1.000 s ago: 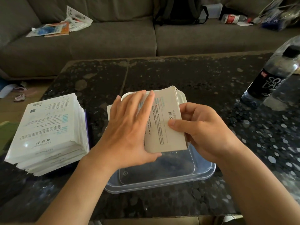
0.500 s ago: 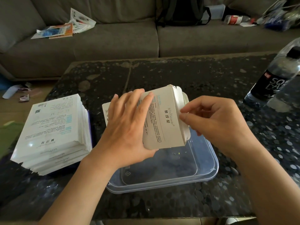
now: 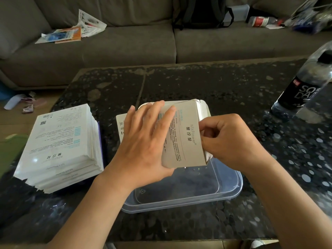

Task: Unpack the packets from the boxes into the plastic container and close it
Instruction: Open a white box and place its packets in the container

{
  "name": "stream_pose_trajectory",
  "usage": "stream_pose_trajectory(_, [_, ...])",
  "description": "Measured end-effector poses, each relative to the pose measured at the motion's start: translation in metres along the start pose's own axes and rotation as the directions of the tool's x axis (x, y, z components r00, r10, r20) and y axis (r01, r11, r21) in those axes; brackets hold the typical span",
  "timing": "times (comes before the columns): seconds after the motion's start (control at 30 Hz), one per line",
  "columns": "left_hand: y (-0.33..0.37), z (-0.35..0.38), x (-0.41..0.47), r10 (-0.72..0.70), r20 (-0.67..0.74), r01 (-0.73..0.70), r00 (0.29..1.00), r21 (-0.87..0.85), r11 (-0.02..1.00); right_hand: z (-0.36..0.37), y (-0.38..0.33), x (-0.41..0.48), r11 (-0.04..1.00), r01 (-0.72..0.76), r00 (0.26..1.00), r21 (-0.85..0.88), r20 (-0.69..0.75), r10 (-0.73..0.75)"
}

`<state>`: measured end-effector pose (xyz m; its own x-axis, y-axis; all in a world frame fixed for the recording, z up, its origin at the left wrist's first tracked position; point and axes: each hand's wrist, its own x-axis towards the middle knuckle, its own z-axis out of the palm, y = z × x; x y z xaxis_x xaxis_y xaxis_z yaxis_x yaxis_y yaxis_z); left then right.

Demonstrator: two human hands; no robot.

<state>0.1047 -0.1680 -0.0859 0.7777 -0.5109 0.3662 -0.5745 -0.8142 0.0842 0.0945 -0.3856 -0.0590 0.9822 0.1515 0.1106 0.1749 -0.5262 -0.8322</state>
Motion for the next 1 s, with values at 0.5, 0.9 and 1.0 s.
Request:
stream_pose_trajectory(0.5, [-0.004, 0.003, -0.004, -0.025, 0.004, 0.025, 1.000, 0.002, 1.000, 0.008, -0.004, 0.004, 0.985, -0.073, 0.996, 0.158, 0.070, 0.063])
stream_pose_trajectory(0.9, [-0.010, 0.000, -0.006, -0.049, -0.037, 0.048, 0.998, -0.035, 0.998, 0.003, -0.011, 0.006, 0.747, -0.250, 0.967, 0.616, 0.114, 0.229])
stream_pose_trajectory(1.0, [-0.013, -0.001, -0.006, -0.066, -0.052, 0.065, 0.997, -0.014, 0.998, -0.001, -0.014, 0.006, 0.704, -0.239, 0.962, 0.668, 0.064, 0.266])
